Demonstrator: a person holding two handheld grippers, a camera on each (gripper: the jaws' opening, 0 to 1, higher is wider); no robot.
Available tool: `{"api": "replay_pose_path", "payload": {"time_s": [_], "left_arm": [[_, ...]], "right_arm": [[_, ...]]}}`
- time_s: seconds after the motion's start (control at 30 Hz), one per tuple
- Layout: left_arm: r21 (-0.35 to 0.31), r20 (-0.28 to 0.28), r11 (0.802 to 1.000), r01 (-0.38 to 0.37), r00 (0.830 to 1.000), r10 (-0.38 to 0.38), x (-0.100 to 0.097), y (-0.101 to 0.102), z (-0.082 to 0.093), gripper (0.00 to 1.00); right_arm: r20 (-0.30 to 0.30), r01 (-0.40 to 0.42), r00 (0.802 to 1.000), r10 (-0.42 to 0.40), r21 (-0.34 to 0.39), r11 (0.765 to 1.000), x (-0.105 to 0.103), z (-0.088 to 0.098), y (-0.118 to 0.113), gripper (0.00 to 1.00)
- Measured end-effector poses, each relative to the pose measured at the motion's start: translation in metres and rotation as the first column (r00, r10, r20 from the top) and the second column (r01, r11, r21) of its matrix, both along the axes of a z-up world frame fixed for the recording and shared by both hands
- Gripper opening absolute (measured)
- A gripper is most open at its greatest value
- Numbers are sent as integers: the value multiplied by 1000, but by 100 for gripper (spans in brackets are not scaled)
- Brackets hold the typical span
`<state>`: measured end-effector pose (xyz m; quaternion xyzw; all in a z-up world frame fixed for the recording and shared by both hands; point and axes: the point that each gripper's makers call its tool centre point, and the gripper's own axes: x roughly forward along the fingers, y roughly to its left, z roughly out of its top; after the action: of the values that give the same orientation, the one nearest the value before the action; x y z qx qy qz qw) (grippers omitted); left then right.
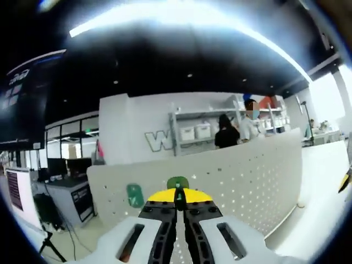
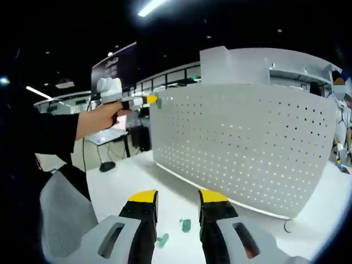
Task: Insert the hook assembly into the mounting plate slot until the hook locks in place.
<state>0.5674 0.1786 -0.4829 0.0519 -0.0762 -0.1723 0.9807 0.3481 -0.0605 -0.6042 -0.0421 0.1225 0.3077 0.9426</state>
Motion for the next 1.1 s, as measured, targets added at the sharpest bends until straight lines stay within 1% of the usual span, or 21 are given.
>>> {"api": "replay_pose_path", "payload": {"time_s": [0.13,0.2,0.37,0.5,0.7,0.77,0.83,0.9,1.03,1.1], "left_arm": [[0,0,1000,-25,1000,25,16,5,-2,3],[-7,-5,1000,-29,1000,29,20,6,-3,3],[9,-15,1000,-29,999,29,28,3,-7,3],[12,-8,1000,-27,1000,27,33,0,-6,3],[6,1,999,-47,999,47,42,6,-4,3],[-2,-2,999,-43,999,43,43,6,-5,3],[16,7,999,-43,999,43,43,5,-6,3],[21,12,999,-43,999,43,42,5,-6,3],[24,1,999,-46,999,46,44,7,-11,3],[10,2,999,-42,999,42,45,7,-13,3]], "right_arm": [[5,11,1000,-11,0,1000,1,2,-4,29],[7,15,1000,-15,-2,1000,1,3,-5,29],[4,24,1000,-24,-3,1000,2,3,-8,29],[0,27,1000,-27,-9,1000,3,3,-9,29],[-2,28,1000,-28,-16,999,3,3,-8,29],[-2,33,999,-33,-13,999,3,3,-9,28],[-4,40,999,-40,-13,999,3,2,-11,28],[-9,42,999,-42,-14,999,4,0,-11,28],[-13,38,999,-39,-15,999,4,-1,-9,28],[-13,36,999,-37,-17,999,5,-1,-8,28]]}}
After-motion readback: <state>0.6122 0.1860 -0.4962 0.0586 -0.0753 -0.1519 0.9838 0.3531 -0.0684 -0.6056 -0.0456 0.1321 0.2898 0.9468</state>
